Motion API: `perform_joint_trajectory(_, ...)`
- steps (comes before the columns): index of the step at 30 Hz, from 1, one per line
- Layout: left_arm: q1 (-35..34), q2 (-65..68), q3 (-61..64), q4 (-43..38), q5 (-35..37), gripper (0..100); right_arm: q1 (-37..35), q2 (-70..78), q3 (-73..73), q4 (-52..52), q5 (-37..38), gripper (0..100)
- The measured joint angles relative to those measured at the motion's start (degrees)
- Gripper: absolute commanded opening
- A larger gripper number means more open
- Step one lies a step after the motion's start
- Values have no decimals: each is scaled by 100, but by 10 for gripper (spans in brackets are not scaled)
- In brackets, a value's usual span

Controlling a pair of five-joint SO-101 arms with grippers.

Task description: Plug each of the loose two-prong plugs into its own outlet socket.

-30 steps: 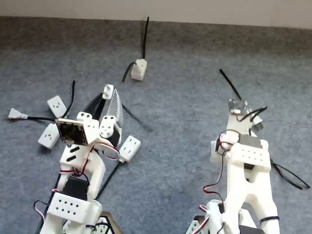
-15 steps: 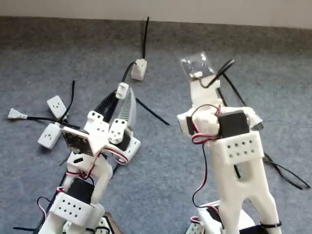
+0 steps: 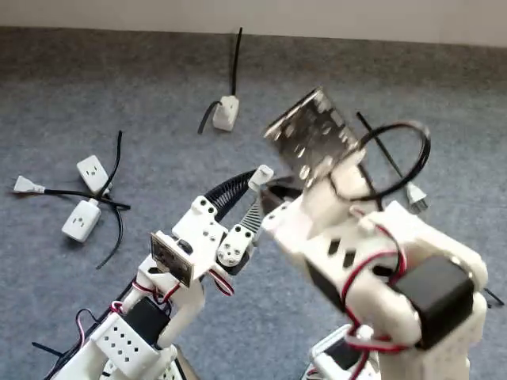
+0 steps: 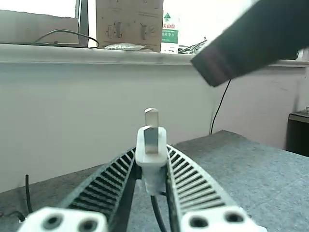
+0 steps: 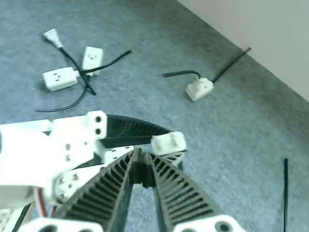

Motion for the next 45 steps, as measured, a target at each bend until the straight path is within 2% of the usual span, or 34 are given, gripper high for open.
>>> perform_joint_trajectory(3,0,-18,0,0,0,6,-273,-114,492,-88,70,7)
perform_joint_trajectory(6,9,-35,0,0,0,6,-290,-88,1231,-668,114,7)
perform_joint_trajectory(13,-35,-35,0,0,0,6,-229,-97,2215,-1741,747,7)
perform_joint_trajectory(25,9,-26,0,9,0,6,1433,-105,2321,-2611,1451,7)
perform_joint_trajectory(31,-26,-35,0,0,0,6,2198,-97,3262,-3464,1521,7)
perform_joint_trajectory(38,0,-35,-9,0,0,6,2602,-79,4677,-4615,1521,7)
perform_joint_trajectory(42,0,-35,-9,0,0,6,2743,-70,4554,-4712,1521,7)
perform_joint_trajectory(45,9,-35,-9,0,0,6,2752,-79,3807,-4308,1521,7)
